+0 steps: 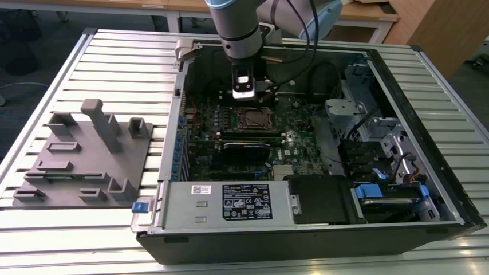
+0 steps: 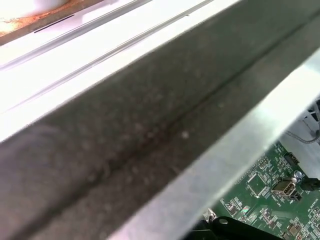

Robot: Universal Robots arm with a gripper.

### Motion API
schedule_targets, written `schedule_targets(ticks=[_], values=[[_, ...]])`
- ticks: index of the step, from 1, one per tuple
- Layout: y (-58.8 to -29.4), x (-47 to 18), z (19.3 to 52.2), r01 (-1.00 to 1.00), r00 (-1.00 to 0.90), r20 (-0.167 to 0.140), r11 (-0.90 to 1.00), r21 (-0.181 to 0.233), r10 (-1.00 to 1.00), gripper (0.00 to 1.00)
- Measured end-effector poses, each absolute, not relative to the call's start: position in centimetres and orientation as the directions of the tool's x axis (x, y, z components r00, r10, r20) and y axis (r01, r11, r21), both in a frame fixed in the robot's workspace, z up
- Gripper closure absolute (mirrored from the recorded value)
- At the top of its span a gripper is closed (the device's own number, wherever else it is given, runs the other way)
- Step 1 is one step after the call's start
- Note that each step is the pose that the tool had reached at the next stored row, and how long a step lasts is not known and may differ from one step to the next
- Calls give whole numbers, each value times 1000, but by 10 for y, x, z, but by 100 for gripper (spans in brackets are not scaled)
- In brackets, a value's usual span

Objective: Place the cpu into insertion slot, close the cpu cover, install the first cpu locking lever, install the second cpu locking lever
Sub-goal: 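Install the first cpu locking lever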

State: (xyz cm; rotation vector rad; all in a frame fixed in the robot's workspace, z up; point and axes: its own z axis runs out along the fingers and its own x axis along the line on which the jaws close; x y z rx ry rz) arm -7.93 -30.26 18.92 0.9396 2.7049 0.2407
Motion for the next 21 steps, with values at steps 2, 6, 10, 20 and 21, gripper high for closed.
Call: schedule_targets(ticks=[2,6,10,20,21], values=[[-303,-79,190,582,-754,-194,776,244,627,90],[-303,-79,192,583,-754,-190,774,248,628,90],[-303,-79,199,583,-754,-188,773,250,629,90],[-303,-79,222,583,-754,-185,772,253,630,90],[-303,-79,223,583,-754,-185,772,253,630,90]])
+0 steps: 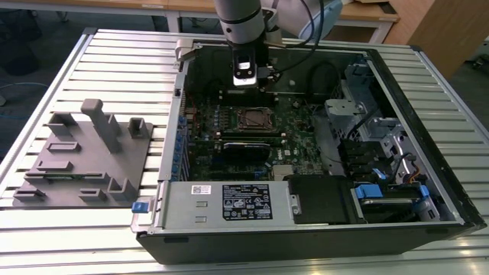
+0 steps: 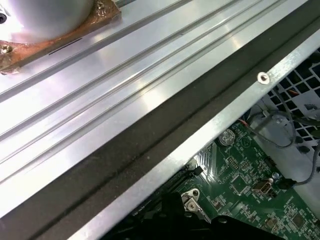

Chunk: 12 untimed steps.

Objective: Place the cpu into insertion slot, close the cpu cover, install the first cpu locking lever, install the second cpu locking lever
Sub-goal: 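Install the first cpu locking lever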

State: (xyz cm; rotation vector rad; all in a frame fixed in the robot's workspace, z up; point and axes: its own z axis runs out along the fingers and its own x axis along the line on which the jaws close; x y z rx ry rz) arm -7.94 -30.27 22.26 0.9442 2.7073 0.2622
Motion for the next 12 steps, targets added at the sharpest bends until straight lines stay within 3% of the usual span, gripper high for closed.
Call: schedule_targets(ticks=[7,12], values=[[-303,-79,223,583,-755,-184,772,253,630,90],[-303,-79,222,592,-762,-167,777,214,626,90]])
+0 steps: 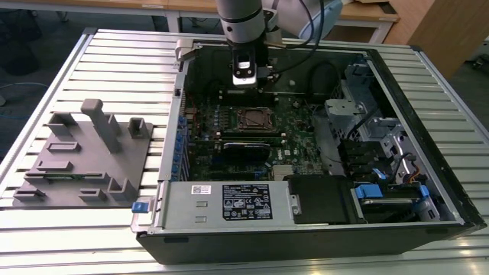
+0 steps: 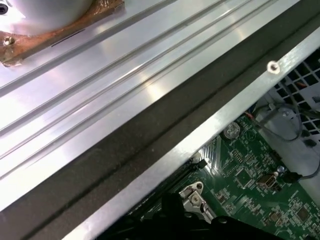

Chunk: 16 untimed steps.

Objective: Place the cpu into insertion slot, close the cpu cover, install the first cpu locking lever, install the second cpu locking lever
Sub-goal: 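Install the first cpu locking lever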

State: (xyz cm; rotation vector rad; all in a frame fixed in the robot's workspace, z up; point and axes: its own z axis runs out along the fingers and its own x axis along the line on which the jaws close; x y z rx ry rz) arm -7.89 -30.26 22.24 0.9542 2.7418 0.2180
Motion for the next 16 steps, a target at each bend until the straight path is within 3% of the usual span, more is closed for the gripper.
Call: schedule_targets(ticks=[6,16], values=[[-303,-79,222,603,-771,-142,783,153,621,90],[-303,-79,222,604,-771,-141,783,149,621,90]])
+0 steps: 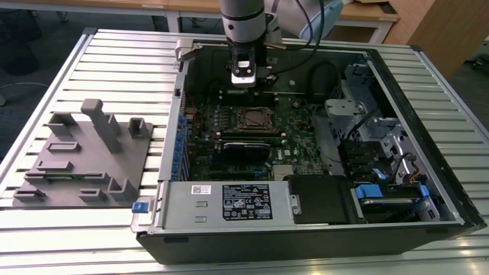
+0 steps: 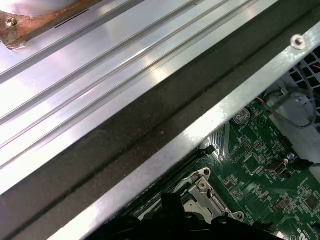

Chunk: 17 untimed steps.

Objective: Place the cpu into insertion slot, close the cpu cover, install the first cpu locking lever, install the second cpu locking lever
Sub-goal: 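Install the first cpu locking lever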

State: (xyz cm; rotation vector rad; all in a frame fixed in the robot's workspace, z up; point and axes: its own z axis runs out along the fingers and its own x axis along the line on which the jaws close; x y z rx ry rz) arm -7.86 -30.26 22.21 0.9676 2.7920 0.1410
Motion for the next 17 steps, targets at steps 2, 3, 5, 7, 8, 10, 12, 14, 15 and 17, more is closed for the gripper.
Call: schedule_targets(ticks=[2,3,5,7,8,10,12,14,15,17], values=[[-303,-79,224,604,-771,-141,783,149,621,90],[-303,-79,225,603,-771,-141,783,149,621,90],[-303,-79,228,603,-771,-141,783,149,621,90],[-303,-79,229,604,-771,-141,783,149,621,90],[-303,-79,229,603,-771,-141,783,149,621,90],[-303,-79,232,603,-771,-141,783,149,621,90],[-303,-79,232,604,-771,-141,783,149,621,90],[-303,-79,232,603,-771,-141,783,149,621,90],[-303,-79,232,603,-771,-141,783,149,621,90],[-303,-79,232,603,-771,-141,783,149,621,90]])
